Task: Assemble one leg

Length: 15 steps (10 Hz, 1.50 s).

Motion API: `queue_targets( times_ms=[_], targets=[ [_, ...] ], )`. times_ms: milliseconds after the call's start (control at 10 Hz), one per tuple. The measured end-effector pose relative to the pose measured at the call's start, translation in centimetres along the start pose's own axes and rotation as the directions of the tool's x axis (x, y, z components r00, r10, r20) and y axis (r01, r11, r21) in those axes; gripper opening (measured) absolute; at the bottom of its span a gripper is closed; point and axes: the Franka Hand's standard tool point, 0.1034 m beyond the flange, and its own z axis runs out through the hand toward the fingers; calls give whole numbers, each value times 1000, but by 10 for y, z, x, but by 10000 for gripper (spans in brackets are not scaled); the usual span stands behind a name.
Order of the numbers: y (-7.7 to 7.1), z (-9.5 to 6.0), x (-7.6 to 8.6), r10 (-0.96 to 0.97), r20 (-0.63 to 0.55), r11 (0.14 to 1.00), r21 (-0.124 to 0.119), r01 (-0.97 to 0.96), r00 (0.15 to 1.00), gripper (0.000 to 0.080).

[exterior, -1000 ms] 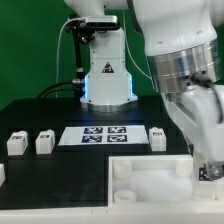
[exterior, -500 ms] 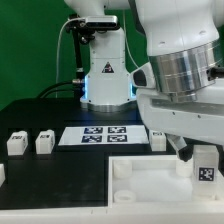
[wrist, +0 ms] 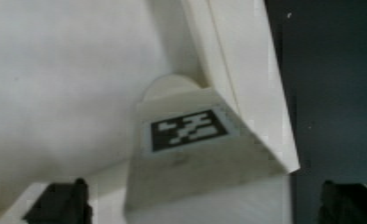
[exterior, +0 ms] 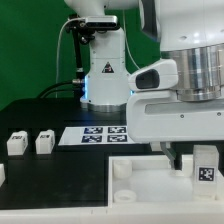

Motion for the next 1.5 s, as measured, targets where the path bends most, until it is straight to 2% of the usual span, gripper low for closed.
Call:
queue_targets(
  times_ms=[100, 200, 300, 400, 600, 700, 800, 900, 1000, 1200, 1300, 1400, 1500],
  targets=[
    [0, 0, 0, -3, 0, 1000, 0, 3, 1000, 547],
    [0, 0, 0, 64, 2, 998, 3, -64, 998, 547],
    [-1, 0, -1, 155, 6, 988, 9, -155, 988, 364],
    [2, 1, -2, 256, 14, 967, 1, -256, 967, 300],
    [5, 1, 0, 433, 25, 901, 8, -434, 901, 299],
    [6, 1, 0, 547, 35, 836, 11, -548, 836, 298],
    [7, 2, 1, 697, 54, 716, 20, -698, 715, 298],
    [7, 3, -1, 832, 72, 550, 27, -834, 551, 298],
    [5, 3, -2, 901, 100, 422, 29, -906, 423, 298],
    [8, 3, -1, 909, 110, 401, 28, -916, 401, 298],
    [7, 4, -1, 897, 109, 428, 31, -903, 429, 298],
    [8, 4, -1, 885, 109, 452, 33, -891, 453, 355],
    [6, 3, -2, 848, 103, 520, 34, -854, 520, 355]
  ],
)
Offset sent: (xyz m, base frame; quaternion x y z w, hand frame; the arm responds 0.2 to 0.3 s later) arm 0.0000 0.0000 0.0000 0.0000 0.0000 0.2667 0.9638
